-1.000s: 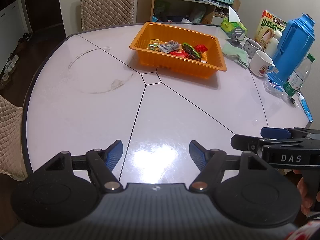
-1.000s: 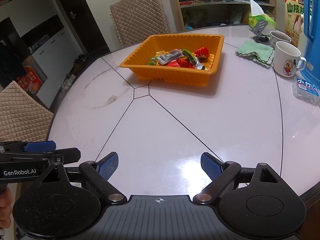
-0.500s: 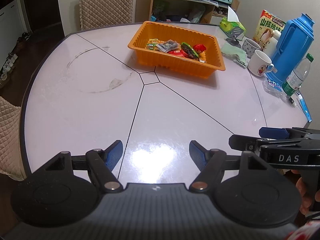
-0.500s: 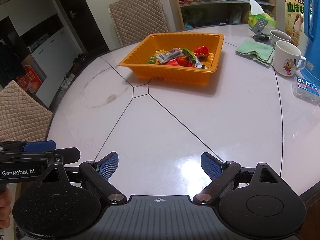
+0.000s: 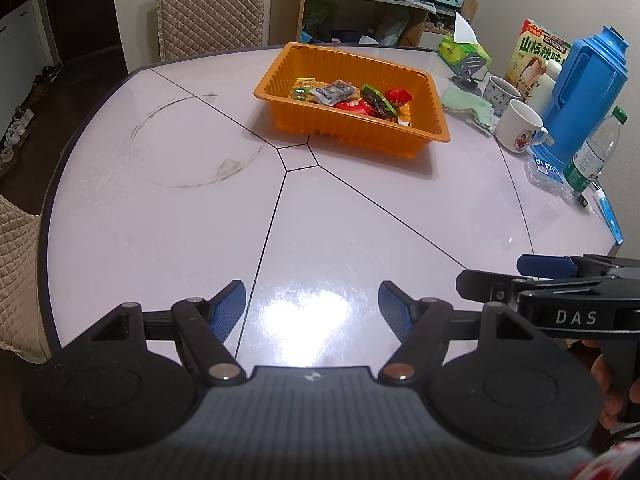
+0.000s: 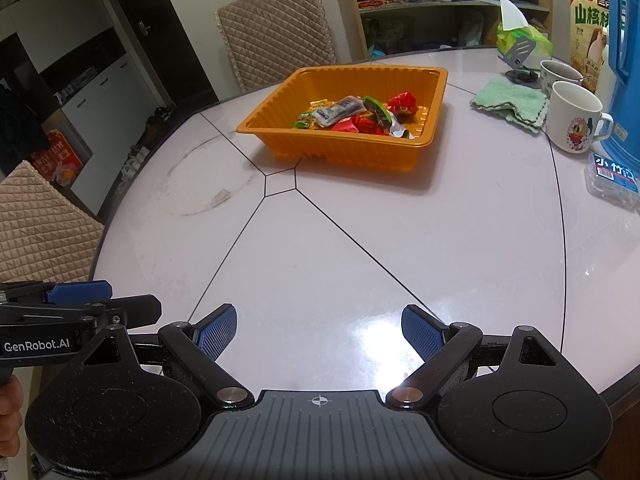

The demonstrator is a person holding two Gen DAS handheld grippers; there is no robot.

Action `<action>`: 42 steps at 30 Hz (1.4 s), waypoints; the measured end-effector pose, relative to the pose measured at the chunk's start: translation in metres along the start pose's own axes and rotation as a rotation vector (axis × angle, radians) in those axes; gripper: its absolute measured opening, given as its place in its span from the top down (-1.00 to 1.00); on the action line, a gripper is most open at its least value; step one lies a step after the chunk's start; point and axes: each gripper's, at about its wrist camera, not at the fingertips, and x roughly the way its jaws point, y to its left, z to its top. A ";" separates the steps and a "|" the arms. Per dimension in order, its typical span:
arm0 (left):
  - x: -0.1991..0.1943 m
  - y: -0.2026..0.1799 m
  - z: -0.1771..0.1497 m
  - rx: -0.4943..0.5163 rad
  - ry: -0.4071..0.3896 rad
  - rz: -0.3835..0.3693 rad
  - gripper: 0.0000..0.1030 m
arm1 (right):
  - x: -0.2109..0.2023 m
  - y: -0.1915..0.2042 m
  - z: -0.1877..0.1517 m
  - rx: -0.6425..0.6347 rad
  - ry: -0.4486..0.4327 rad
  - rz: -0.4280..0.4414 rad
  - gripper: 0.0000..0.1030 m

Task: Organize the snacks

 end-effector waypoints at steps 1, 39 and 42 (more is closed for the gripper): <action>0.001 -0.001 0.001 0.000 0.000 0.000 -0.38 | 0.000 0.000 0.000 0.000 0.000 0.000 -0.73; 0.002 0.001 0.004 -0.001 0.002 -0.004 -0.38 | 0.003 0.003 0.003 -0.004 0.003 -0.003 -0.73; 0.003 0.002 0.005 -0.001 0.001 -0.005 -0.38 | 0.003 0.003 0.003 -0.004 0.003 -0.003 -0.73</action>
